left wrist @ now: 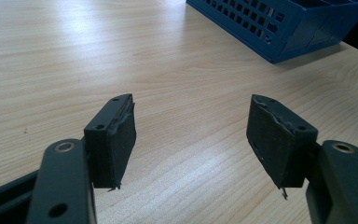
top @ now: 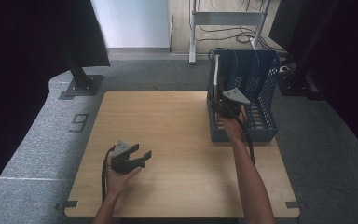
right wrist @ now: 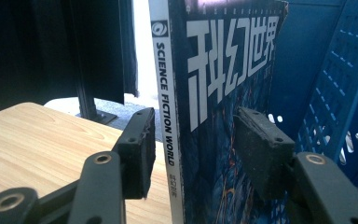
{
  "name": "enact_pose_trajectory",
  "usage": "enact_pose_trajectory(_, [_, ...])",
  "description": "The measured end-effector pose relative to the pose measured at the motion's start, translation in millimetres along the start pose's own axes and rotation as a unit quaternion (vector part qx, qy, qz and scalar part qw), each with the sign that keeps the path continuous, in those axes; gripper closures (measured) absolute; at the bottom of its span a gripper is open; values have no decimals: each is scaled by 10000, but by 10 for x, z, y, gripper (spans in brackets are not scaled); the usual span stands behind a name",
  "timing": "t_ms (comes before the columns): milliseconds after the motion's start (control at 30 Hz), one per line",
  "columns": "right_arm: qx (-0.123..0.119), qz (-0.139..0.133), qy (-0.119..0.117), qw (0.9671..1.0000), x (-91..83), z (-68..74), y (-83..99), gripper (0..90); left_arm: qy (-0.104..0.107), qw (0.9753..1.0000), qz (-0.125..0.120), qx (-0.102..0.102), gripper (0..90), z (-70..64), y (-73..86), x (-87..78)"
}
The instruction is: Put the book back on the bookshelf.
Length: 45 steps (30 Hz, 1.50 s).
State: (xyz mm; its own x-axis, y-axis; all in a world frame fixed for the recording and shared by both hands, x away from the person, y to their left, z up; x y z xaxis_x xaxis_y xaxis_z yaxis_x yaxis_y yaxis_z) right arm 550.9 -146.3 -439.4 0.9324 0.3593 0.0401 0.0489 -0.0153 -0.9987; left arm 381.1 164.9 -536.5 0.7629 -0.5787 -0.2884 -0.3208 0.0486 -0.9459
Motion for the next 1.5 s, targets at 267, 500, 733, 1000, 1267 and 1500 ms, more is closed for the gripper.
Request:
enact_pose_trajectory(267, [70,36,-63,9999,-55,14,-21,425,6,10000,5,7,331,-6,2,3])
enact_pose_trajectory(500, [82,-3,-179,9998,-169,37,-20,423,15,10000,9,20,331,-16,3,5])
enact_pose_trajectory(733, [163,182,-352,9991,-286,54,30,407,19,10000,30,38,330,-32,16,16])
enact_pose_trajectory(1000, [281,208,-501,9981,-523,99,83,398,14,10000,39,46,331,-37,22,12])
enact_pose_trajectory(1267, [351,216,-639,9971,-769,151,160,396,15,9999,83,57,331,-50,44,30])
enact_pose_trajectory(1500, [366,274,-697,9965,-1080,160,287,394,24,9999,107,87,334,-66,63,37])
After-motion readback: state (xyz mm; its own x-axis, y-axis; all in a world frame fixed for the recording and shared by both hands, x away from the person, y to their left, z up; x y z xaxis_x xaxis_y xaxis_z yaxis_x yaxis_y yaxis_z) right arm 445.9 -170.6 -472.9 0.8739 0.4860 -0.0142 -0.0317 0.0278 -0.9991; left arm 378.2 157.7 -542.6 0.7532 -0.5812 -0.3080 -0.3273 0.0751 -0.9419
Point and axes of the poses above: each handheld gripper's, and its own axes: x roughly forward along the jaws, y roughly out of its underside, z roughly to its left, the point moved 8 cm from there along x, roughly forward along the jaws, and after that the axes turned 12 degrees about -z, right-handed, at the moved point
